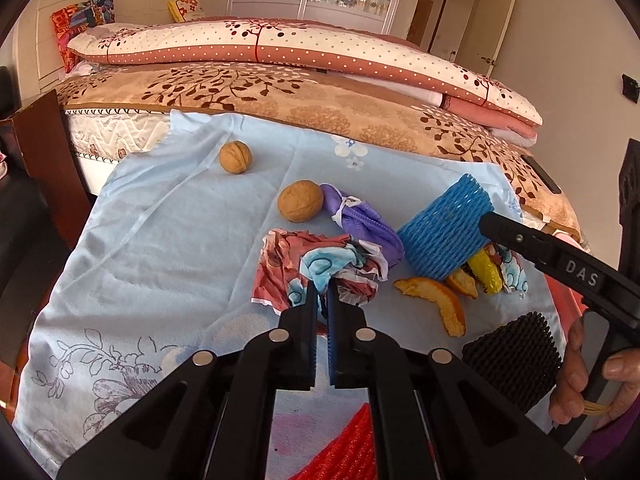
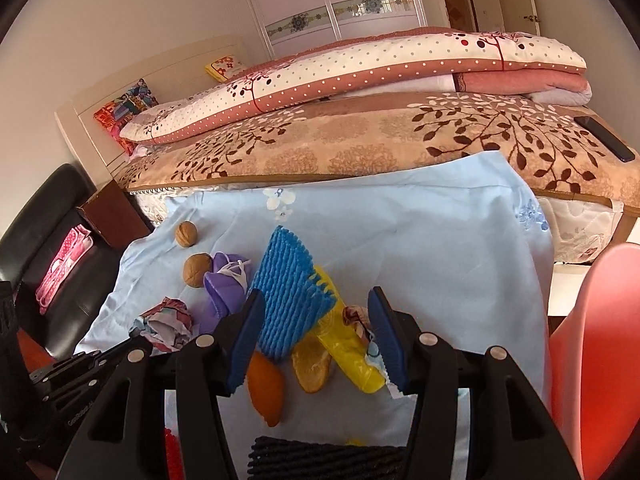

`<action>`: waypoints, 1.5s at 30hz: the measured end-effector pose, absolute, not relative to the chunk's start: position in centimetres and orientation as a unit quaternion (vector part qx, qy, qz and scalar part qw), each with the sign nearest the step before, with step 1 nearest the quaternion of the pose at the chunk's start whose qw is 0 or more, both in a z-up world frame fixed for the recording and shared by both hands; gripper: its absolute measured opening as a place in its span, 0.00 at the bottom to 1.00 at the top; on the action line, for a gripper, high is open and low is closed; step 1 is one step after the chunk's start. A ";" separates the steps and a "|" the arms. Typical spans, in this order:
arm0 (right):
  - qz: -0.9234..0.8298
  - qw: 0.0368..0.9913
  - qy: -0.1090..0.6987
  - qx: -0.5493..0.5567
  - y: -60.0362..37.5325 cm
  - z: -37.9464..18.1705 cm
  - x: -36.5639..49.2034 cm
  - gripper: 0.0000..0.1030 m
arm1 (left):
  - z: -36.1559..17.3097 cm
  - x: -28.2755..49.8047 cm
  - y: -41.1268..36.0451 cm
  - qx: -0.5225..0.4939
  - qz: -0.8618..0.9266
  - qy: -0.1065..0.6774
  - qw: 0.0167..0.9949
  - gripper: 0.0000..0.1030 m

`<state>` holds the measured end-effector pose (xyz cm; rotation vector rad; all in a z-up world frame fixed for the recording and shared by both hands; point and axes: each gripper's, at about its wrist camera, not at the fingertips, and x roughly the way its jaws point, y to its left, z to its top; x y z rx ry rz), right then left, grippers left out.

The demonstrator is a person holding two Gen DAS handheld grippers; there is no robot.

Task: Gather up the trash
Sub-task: 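Grasp the blue foam mesh net with the right tool, then carry the wrapper in the left tool while the right tool carries the blue net to the bucket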

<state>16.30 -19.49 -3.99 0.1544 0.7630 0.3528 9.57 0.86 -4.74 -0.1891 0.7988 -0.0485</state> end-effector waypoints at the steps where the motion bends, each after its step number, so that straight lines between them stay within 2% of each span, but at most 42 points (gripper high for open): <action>1: 0.170 0.910 0.371 0.073 -19.3 -4.2 16.6 0.51 | -4.7 9.6 0.9 -0.091 -0.025 0.389 0.917 0.03; 2: 0.169 0.910 0.373 0.071 -19.2 -4.3 16.8 0.50 | -4.7 9.6 0.9 -0.090 -0.026 0.388 0.917 0.03; 4: 0.172 0.907 0.378 0.072 -19.0 -4.6 17.1 0.37 | -4.7 9.6 0.9 -0.091 -0.027 0.387 0.917 0.03; 6: 0.181 0.903 0.381 0.077 -18.9 -4.7 17.1 0.21 | -4.7 9.5 1.0 -0.091 -0.028 0.386 0.918 0.03; 9: 0.192 0.904 0.374 0.078 -18.7 -4.4 16.2 0.10 | -4.5 9.4 1.0 -0.091 -0.028 0.384 0.919 0.03; 11: 0.199 0.904 0.367 0.087 -18.9 -3.9 15.3 0.08 | -4.2 9.2 0.9 -0.090 -0.029 0.380 0.920 0.03; 18: 0.204 0.913 0.333 0.119 -20.6 -1.5 11.7 0.07 | -2.8 8.4 0.2 -0.089 -0.039 0.361 0.927 0.03; 27: 0.161 0.939 0.284 0.110 -23.2 1.0 7.0 0.07 | -0.7 7.3 -2.5 -0.068 -0.076 0.336 0.936 0.03; 45: 0.056 0.960 0.245 0.124 -29.7 2.0 2.3 0.07 | 1.5 7.5 -10.7 -0.037 -0.183 0.326 0.927 0.03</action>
